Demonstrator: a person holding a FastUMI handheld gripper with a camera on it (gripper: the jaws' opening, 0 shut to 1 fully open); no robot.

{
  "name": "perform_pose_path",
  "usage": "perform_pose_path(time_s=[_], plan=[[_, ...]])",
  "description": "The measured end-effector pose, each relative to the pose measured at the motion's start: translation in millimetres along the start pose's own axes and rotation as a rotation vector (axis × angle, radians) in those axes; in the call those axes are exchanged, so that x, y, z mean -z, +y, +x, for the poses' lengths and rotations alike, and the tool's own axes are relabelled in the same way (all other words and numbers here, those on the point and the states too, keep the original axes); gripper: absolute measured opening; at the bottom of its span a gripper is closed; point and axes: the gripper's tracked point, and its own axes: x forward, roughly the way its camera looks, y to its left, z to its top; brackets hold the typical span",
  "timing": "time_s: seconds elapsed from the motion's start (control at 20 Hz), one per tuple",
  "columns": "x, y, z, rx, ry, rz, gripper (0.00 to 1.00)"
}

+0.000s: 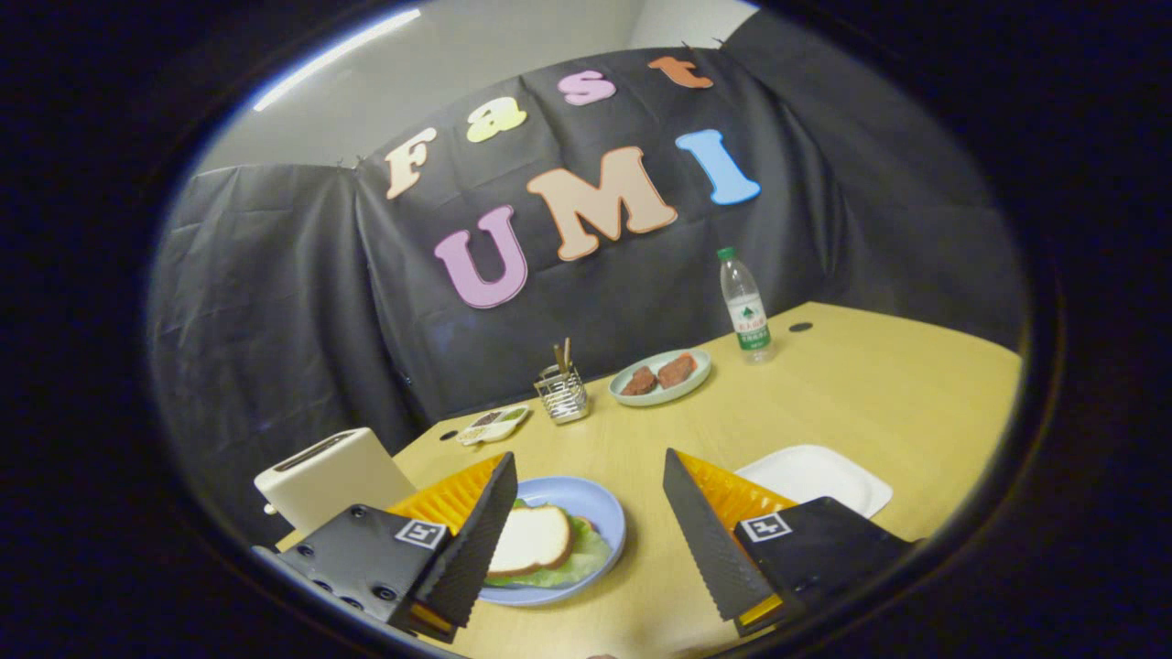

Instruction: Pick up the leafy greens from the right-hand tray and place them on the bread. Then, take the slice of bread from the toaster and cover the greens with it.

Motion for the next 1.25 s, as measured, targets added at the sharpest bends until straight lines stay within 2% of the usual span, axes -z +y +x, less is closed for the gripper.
perform_pose_path(time_s=[0.3,0.6,0.8,1.0,1.25], plan=[[-45.8,-1.1,-18.7,-0.033,-0.062,-0.156,1.00],[-108.0,0.6,-30.8,-0.053,-0.151,-0.224,1.00],[-145.0,13.3,-37.2,-0.098,-0.225,-0.241,1.00],[-153.8,18.2,-27.8,-0.117,-0.230,-0.292,1.00],[-129.0,1.3,-12.2,-0.117,-0.198,-0.212,1.00]])
